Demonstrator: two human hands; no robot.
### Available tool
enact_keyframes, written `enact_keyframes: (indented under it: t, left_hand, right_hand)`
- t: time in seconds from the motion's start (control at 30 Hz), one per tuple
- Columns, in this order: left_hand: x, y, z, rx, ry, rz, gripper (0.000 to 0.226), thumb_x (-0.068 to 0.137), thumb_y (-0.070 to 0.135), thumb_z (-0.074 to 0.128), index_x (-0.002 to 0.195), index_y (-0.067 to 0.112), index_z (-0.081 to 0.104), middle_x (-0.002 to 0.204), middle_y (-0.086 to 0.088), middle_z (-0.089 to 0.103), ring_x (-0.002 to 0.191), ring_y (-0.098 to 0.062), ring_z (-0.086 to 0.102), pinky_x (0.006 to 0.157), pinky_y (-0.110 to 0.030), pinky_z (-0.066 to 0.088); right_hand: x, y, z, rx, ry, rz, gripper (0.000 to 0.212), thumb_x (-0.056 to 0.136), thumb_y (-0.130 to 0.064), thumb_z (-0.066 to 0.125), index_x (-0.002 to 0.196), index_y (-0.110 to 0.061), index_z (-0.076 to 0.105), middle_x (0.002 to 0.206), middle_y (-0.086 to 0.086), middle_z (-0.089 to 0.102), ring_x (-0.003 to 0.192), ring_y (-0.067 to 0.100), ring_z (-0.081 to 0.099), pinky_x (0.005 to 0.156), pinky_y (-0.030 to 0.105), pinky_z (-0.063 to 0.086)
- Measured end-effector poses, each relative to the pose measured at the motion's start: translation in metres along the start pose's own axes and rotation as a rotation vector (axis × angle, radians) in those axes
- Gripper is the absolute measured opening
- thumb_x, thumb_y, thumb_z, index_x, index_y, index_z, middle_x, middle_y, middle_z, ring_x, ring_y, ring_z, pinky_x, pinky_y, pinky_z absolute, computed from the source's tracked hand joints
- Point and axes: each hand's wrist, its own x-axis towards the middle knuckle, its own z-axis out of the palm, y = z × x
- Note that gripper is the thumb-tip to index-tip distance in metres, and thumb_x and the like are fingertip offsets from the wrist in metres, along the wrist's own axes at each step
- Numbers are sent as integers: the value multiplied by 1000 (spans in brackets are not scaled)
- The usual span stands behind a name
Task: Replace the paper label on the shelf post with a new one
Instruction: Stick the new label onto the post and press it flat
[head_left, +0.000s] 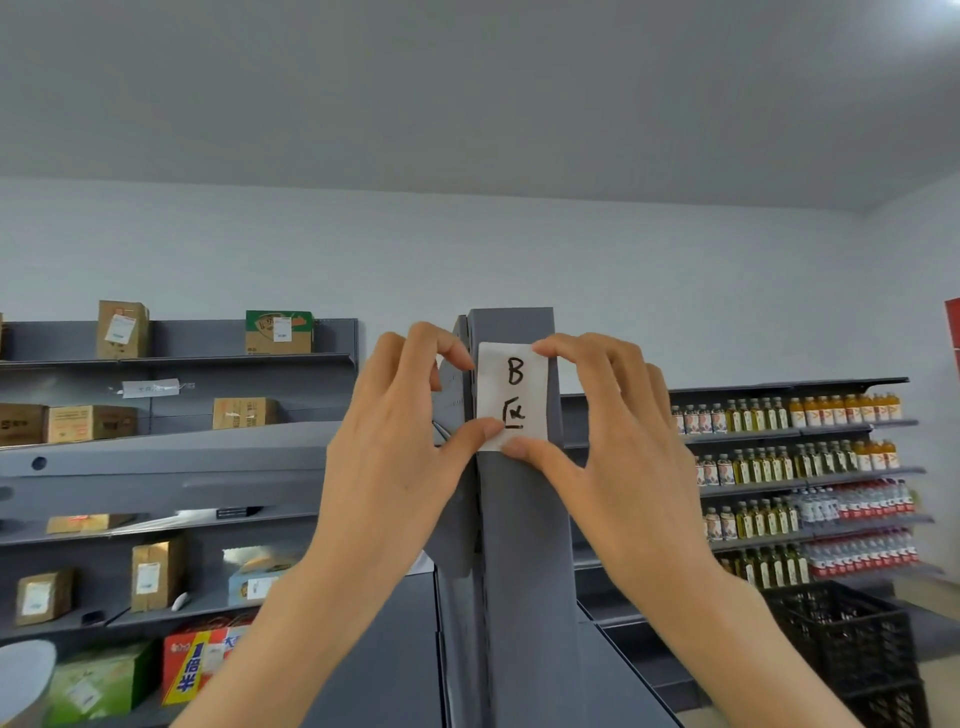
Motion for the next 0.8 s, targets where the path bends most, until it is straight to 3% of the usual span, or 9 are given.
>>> enact_keyframes:
  t: [0.1,0.2,0.33,0.47,0.6,0.7,0.8]
  left_hand:
    - [-4,-5,1,82,27,43,60,70,26,86,116,32,48,116,13,41,111,-10,43,86,-26,42]
    - [-7,-9,3,179,21,125,74,72,29,83,133,36,40,139,4,38,133,-16,32,103,-32,30]
    - [-10,-11,3,201,-15,166,76,78,39,67,144,37,30,149,9,25,146,-19,24,112,-36,21]
    - [-11,-16,2,225,-41,182,77,82,43,66,148,35,28,153,8,23,149,-23,25,114,-41,24]
    - [-10,-18,-1,261,-65,212,79,89,44,57,156,32,16,164,8,12,155,-21,9,120,-41,15]
    - [-12,-15,8,387,-111,308,70,102,36,38,159,26,0,169,6,-6,156,-20,-10,125,-43,1]
    - [-17,-16,27,511,-165,363,65,101,34,23,159,20,-3,169,3,-9,156,-24,-9,125,-50,4]
  right_hand:
    - [-10,3,6,26,30,5,74,79,-47,67,143,-33,31,146,-9,35,131,7,31,88,24,48]
    - [-17,3,12,72,15,-15,78,90,-52,53,154,-28,15,160,-9,20,148,7,19,110,27,28]
    - [-20,-2,15,98,-8,-22,75,95,-58,35,156,-30,2,165,-13,8,151,5,9,114,26,19]
    - [-18,1,14,154,-10,-2,71,98,-46,42,156,-34,3,165,-16,8,150,2,7,116,31,23]
    - [-11,4,7,158,12,-1,69,101,-33,45,157,-31,6,166,-15,6,151,1,5,115,22,13]
    - [-9,-4,10,99,-39,-67,66,101,-54,21,157,-26,-1,166,-13,-3,153,5,-4,121,24,5]
    - [-16,-7,26,93,-126,-123,75,96,-63,3,156,-20,-7,166,-9,-11,153,12,-10,125,36,2]
